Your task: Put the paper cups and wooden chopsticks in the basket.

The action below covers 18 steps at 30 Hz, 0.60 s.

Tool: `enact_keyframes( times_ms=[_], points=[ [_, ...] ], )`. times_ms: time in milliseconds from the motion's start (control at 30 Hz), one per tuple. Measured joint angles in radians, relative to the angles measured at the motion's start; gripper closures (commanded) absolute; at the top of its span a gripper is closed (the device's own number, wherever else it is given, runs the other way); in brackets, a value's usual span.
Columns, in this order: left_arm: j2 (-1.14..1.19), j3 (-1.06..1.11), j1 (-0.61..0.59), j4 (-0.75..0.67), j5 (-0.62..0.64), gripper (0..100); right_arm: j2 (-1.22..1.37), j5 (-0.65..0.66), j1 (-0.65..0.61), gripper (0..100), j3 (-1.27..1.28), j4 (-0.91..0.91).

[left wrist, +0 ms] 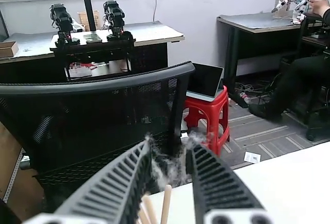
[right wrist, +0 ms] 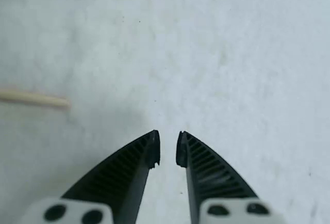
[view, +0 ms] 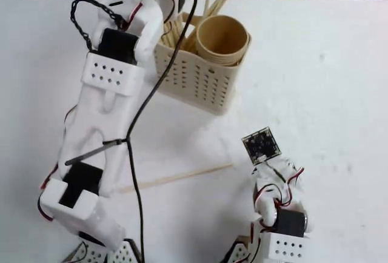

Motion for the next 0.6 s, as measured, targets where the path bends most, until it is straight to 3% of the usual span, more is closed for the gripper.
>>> enact_keyframes(
  times_ms=[167, 267, 467, 600],
  points=[
    [0.000, 0.000, 0.000, 0.006, 0.000, 92, 0.000, 0.000, 0.000, 92.9, 0.000, 0.000],
    [-0.003, 0.000, 0.000, 0.078, 0.000, 97, 0.000, 0.000, 0.000, 92.9, 0.000, 0.000],
    [-0.121, 0.000, 0.015, 0.430, 0.000, 98, 0.000, 0.000, 0.000, 92.9, 0.000, 0.000],
    [-0.255, 0.000, 0.095, 0.706, 0.000, 97, 0.000, 0.000, 0.000, 92.9, 0.000, 0.000]
  ],
)
